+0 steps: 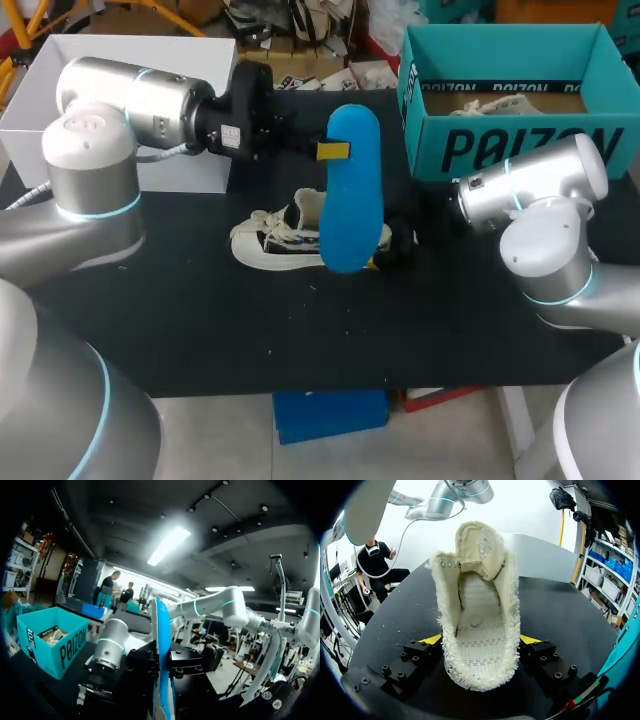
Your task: Take the shoe out of the shoebox, open the shoe tongue, remove and reinsert the insole, then place the shoe into the shoebox
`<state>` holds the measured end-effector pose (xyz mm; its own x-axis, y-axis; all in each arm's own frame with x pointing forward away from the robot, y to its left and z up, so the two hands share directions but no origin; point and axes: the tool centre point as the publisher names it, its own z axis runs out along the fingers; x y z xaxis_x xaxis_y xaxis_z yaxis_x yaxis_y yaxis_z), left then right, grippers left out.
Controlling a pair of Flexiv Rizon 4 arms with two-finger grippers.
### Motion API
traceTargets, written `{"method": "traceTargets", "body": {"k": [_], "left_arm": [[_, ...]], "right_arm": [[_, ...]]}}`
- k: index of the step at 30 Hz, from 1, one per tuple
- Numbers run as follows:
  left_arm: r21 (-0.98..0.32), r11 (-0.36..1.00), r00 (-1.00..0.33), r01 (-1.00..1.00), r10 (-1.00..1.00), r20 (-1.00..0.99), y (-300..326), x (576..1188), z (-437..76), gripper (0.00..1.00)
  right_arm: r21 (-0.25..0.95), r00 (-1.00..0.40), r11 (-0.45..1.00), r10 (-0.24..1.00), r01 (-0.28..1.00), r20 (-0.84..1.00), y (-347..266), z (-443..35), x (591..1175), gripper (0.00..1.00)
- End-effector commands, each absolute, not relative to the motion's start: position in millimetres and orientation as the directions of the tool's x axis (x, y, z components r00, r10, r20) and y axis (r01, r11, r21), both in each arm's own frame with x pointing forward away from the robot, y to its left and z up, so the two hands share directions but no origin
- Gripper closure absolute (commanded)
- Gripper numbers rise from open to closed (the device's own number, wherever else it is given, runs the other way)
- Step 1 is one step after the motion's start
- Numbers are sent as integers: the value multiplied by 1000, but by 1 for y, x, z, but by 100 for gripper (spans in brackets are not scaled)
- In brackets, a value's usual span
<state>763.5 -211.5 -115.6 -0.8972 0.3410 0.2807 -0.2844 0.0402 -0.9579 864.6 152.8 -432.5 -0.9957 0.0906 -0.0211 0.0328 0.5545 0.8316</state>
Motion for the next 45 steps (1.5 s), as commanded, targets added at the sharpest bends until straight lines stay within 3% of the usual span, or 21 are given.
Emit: {"method": "traceTargets", "body": {"k": [1, 17, 36, 38, 45], "left_arm": [[-960, 28, -914, -280, 299, 275, -200, 756, -98, 100], [-966, -13, -931, -259, 271, 246, -183, 739, -33, 100], [-962, -58, -933, -266, 265, 242, -182, 733, -4, 100], [-962, -58, -933, -266, 265, 242, -182, 733, -4, 100], [-962, -58, -933, -266, 265, 242, -182, 733, -4, 100]], "right_arm": [[830, -996, 557, 92, 35, -20, 154, -435, 864, 100], [830, -996, 557, 92, 35, -20, 154, -435, 864, 100], [822, -996, 569, 85, 30, -23, 154, -434, 863, 100], [789, -998, 615, 62, 23, -20, 153, -431, 863, 0], [676, -999, 737, -1, -31, -44, 139, -408, 866, 0]]}}
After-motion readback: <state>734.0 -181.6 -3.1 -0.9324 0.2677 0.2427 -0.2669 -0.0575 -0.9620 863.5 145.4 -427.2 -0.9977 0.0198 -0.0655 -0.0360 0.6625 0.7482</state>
